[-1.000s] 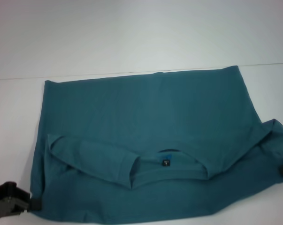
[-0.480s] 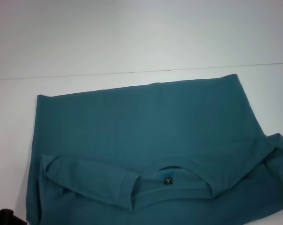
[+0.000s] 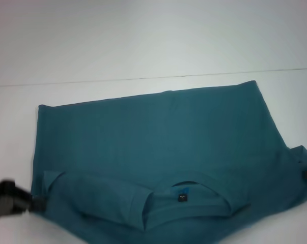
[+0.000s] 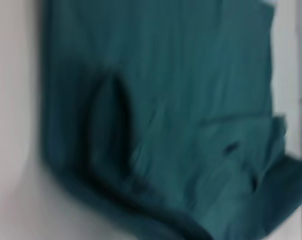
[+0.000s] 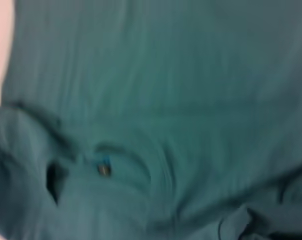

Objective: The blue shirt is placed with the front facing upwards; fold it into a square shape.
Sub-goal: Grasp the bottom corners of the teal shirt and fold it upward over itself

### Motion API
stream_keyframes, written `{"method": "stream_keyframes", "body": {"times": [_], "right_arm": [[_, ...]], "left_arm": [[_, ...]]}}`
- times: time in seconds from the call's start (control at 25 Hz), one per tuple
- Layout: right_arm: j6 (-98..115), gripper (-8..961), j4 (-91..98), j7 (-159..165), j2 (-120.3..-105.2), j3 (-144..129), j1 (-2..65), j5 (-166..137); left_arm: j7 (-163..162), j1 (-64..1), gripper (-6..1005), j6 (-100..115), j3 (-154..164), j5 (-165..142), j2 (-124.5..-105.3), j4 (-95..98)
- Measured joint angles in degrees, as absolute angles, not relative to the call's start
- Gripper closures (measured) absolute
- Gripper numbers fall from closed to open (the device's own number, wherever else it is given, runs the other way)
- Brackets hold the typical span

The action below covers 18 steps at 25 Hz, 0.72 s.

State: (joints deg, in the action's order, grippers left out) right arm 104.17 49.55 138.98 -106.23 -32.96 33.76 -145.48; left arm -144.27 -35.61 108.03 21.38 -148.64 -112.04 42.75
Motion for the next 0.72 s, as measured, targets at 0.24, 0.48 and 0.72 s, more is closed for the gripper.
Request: {"method": "stream_keyframes", "body": {"times": [0.24,0.48,0.72], "right_arm": [[98.03,880,49.29,140.19,-105.54,-29.25,33.99,-138.19],[90.96,879,49.23,142.76,-105.77,-28.99,34.06,-133.69],[83.03,879,48.32,143.46,-107.48,-29.49,36.14,-132.06]], "left_arm": [[-150.4,-40.21,979,99.8,19.97,-148.12,-110.02,41.32],[-152.39,-43.45,980,91.25,20.47,-148.11,-109.38,38.59],[-155.6,-45.88,980,82.16,24.65,-148.43,-109.55,35.75]]}}
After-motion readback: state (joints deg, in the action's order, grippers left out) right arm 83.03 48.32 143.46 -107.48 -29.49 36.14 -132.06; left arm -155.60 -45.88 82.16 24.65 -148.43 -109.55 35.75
